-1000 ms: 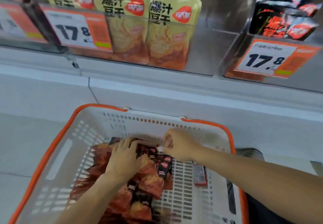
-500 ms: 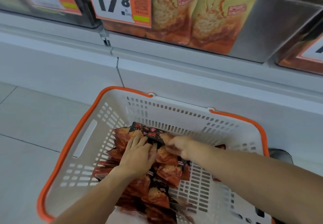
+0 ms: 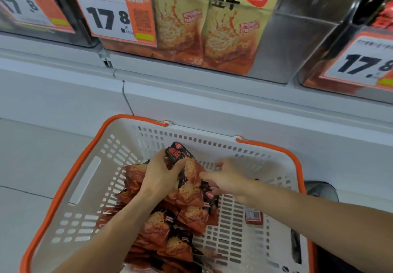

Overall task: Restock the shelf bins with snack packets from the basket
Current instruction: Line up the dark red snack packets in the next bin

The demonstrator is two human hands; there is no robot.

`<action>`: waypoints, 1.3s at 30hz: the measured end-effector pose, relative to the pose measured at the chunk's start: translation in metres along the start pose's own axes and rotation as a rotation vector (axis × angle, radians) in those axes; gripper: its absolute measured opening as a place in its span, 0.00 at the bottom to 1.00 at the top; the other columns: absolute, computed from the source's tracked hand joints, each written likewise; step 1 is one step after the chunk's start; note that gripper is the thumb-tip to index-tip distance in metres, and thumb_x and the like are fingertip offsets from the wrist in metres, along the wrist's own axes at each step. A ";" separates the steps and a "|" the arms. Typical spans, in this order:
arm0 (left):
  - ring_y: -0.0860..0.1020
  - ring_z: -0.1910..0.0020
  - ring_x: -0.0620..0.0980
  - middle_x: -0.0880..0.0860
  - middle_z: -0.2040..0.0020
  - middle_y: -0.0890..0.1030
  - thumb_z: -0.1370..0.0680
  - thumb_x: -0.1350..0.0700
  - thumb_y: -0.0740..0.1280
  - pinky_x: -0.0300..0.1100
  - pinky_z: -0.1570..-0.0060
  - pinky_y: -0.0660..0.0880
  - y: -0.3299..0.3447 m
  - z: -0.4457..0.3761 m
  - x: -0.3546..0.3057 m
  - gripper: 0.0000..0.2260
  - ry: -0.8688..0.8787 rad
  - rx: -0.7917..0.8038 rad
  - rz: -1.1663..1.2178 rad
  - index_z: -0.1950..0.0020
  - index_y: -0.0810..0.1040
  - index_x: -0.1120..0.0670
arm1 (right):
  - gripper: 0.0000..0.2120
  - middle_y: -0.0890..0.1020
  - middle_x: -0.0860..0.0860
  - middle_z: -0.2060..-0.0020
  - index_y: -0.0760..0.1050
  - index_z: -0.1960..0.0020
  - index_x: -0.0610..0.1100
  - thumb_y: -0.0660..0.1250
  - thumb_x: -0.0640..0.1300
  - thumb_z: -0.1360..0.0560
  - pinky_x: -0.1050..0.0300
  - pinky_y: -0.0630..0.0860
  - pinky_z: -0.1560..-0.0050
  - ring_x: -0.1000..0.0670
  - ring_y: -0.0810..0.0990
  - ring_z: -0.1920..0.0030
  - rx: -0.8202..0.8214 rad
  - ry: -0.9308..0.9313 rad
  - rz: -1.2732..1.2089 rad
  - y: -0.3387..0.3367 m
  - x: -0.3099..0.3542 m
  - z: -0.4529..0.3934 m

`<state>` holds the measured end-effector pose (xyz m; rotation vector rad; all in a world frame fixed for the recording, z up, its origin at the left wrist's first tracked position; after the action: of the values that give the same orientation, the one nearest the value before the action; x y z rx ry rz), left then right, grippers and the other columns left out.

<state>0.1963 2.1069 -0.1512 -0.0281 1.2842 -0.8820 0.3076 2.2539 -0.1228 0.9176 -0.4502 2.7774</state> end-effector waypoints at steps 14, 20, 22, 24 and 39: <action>0.80 0.50 0.40 0.40 0.50 0.82 0.22 0.50 0.70 0.35 0.52 0.75 0.008 0.070 -0.166 0.08 0.631 -0.041 0.163 0.45 0.75 0.45 | 0.16 0.84 0.62 0.55 0.74 0.45 0.53 0.74 0.37 0.25 0.61 0.79 0.53 0.56 0.84 0.55 -0.559 -1.037 0.012 -0.122 0.027 0.136; 0.68 0.34 0.51 0.58 0.37 0.71 0.23 0.55 0.73 0.41 0.31 0.64 0.035 0.092 -0.254 0.21 1.179 -0.469 0.049 0.34 0.72 0.58 | 0.21 0.71 0.45 0.47 0.60 0.40 0.45 0.67 0.31 0.24 0.59 0.74 0.48 0.53 0.76 0.49 -1.109 -1.627 -0.157 -0.191 0.042 0.205; 0.65 0.28 0.58 0.61 0.29 0.66 0.25 0.53 0.75 0.53 0.27 0.63 0.049 0.092 -0.280 0.30 1.196 -0.503 -0.004 0.29 0.68 0.63 | 0.20 0.70 0.39 0.42 0.59 0.38 0.38 0.67 0.34 0.22 0.61 0.73 0.43 0.52 0.76 0.46 -1.260 -1.616 -0.154 -0.222 0.047 0.217; 0.62 0.24 0.61 0.63 0.25 0.63 0.24 0.49 0.74 0.58 0.26 0.60 0.062 0.088 -0.293 0.35 1.155 -0.541 -0.082 0.25 0.64 0.63 | 0.19 0.73 0.38 0.41 0.60 0.38 0.36 0.68 0.34 0.22 0.62 0.73 0.42 0.52 0.77 0.45 -1.358 -1.545 -0.127 -0.251 0.052 0.228; 0.55 0.28 0.49 0.62 0.28 0.70 0.25 0.40 0.70 0.46 0.22 0.48 0.086 0.059 -0.291 0.41 1.076 -0.724 -0.252 0.24 0.61 0.68 | 0.25 0.81 0.37 0.55 0.63 0.41 0.51 0.74 0.36 0.28 0.36 0.79 0.59 0.38 0.82 0.60 -0.954 -0.698 0.592 -0.334 0.131 0.170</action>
<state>0.2894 2.3079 0.0638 -0.3269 2.6117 -0.5775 0.3849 2.5194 0.1618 1.5584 -2.1722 1.9963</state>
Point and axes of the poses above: each hand's wrist, its own z-axis away from the middle knuckle, its own y-axis out of the palm, x = y × z, the point moved 1 cm from there along -z, towards the middle knuckle
